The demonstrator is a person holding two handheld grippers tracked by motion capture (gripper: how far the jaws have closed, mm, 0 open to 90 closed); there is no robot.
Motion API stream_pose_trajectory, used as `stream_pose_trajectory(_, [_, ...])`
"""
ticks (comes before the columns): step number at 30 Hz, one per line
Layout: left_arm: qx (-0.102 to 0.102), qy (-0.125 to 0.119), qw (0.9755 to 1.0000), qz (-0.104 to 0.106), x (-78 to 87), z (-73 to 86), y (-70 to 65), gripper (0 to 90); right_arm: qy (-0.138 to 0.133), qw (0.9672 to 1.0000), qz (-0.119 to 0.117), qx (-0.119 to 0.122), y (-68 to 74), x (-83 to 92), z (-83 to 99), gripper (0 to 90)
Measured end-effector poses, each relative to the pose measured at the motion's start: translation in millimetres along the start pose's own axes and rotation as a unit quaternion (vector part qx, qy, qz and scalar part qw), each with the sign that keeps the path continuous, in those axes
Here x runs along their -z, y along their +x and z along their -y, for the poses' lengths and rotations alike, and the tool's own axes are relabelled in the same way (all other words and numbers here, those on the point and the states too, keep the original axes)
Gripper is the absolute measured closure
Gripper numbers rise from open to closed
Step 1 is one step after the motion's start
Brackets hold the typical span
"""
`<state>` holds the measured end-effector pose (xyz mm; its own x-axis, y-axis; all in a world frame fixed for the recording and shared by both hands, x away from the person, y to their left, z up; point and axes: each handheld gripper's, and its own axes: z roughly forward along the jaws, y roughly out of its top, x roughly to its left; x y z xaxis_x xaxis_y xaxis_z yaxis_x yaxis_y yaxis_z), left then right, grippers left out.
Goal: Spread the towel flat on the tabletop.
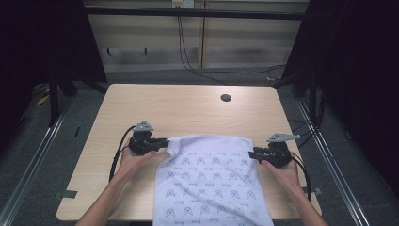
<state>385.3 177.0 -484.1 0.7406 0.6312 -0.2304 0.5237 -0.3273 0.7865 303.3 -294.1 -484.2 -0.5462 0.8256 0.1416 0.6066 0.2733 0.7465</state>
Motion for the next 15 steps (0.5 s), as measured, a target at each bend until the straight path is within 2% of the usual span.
stream_pose_trajectory(1, [0.006,-0.001,1.0,-0.003,1.3,0.3,3.6,74.9,-0.002,1.0,0.002,-0.002,-2.2,-0.4,-1.3,65.4])
stream_pose_trajectory(2, [0.014,-0.003,0.9997,-0.018,3.8,-0.1,5.7,68.1,-0.004,1.0,0.003,-0.003,-4.6,-0.9,-2.9,65.4])
stream_pose_trajectory(3, [0.016,-0.01,0.9997,-0.019,7.1,-0.3,8.4,67.5,-0.006,1.0,0.005,-0.004,-7.2,-1.4,-4.7,65.4])
stream_pose_trajectory(6, [0.023,-0.02,0.9981,-0.053,14.5,-0.4,15.1,66.4,-0.009,0.9999,0.01,-0.009,-14.4,-6.3,-10.3,65.4])
stream_pose_trajectory(8, [0.036,-0.027,0.9981,-0.043,16.7,1.3,19.8,65.9,-0.014,0.9997,0.012,-0.014,-19.2,-11.6,-11.9,65.4])
stream_pose_trajectory(10, [0.025,-0.016,0.9991,-0.03,13.2,3.6,19.2,66.7,-0.008,0.9998,0.014,-0.01,-21.7,-16.5,-13.9,65.2])
stream_pose_trajectory(11, [0.017,-0.008,0.9996,-0.023,9.6,4.4,17.1,64.3,-0.01,0.9998,0.013,-0.007,-22.9,-18.7,-17.9,65.1])
stream_pose_trajectory(12, [0.009,0.0,0.9996,-0.025,5.6,4.7,14.3,64.3,-0.01,0.9998,0.013,-0.007,-22.9,-18.7,-17.9,64.9])
stream_pose_trajectory(15, [0.003,0.017,0.9997,-0.02,-8.2,5.4,9.2,54.4,-0.02,0.9997,0.009,-0.008,-25.8,-21.5,-24.2,62.6])
